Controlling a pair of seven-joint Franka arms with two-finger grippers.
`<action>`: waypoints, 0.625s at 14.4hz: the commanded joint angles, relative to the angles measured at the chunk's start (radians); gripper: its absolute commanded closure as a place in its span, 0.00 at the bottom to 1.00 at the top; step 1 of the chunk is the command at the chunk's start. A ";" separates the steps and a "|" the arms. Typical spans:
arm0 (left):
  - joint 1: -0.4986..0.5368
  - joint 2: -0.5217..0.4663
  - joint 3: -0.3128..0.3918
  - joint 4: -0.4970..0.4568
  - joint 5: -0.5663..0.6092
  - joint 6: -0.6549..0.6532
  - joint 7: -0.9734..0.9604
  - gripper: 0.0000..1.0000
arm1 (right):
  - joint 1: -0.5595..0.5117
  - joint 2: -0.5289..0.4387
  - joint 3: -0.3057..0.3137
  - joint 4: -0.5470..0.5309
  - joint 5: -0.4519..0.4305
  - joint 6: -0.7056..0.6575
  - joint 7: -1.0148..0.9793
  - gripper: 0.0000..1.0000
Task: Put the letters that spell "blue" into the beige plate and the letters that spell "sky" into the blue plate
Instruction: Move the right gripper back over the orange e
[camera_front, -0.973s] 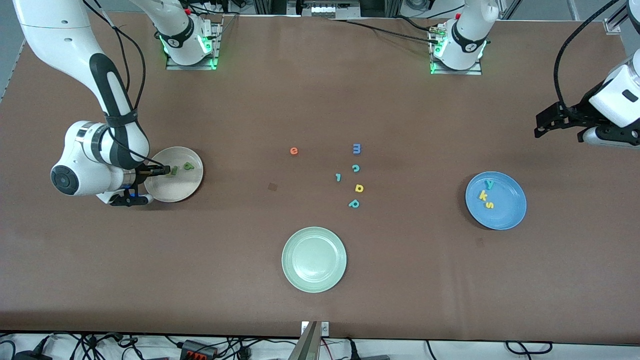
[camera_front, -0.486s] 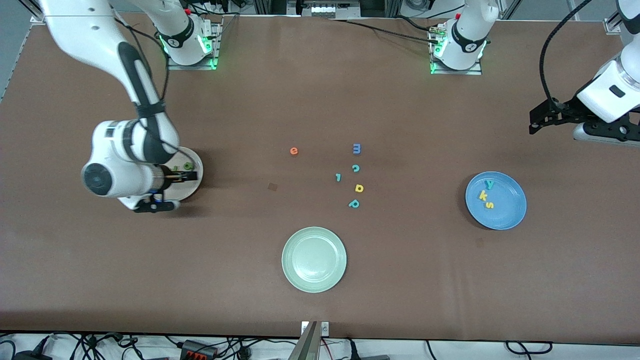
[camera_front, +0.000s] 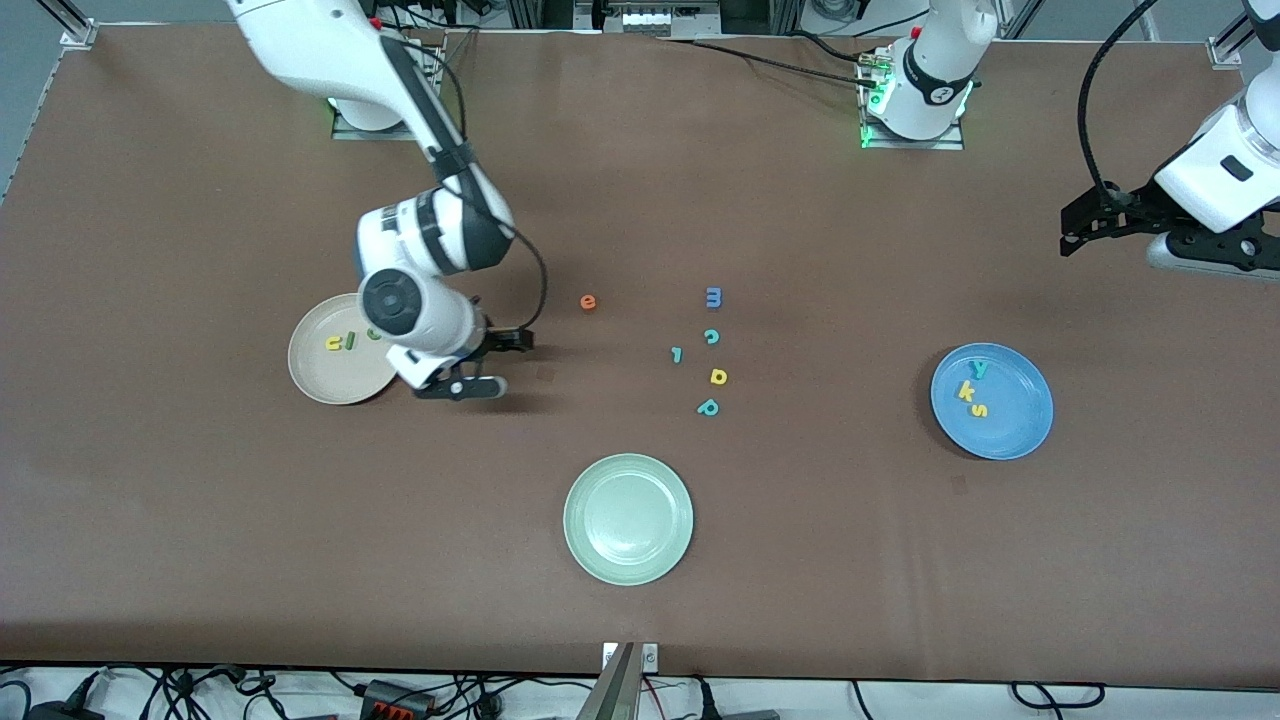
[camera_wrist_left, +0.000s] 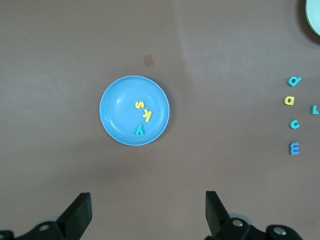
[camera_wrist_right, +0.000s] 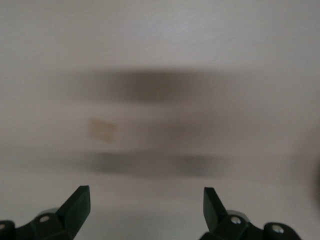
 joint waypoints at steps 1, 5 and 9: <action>-0.009 -0.001 -0.018 0.016 0.021 -0.023 -0.008 0.00 | 0.103 0.029 -0.011 -0.006 0.017 0.060 0.137 0.00; -0.008 -0.001 -0.018 0.021 0.020 -0.037 -0.006 0.00 | 0.172 0.052 -0.011 -0.012 0.018 0.075 0.253 0.00; -0.009 0.028 -0.018 0.070 0.018 -0.037 -0.006 0.00 | 0.223 0.058 -0.011 -0.016 0.020 0.077 0.363 0.07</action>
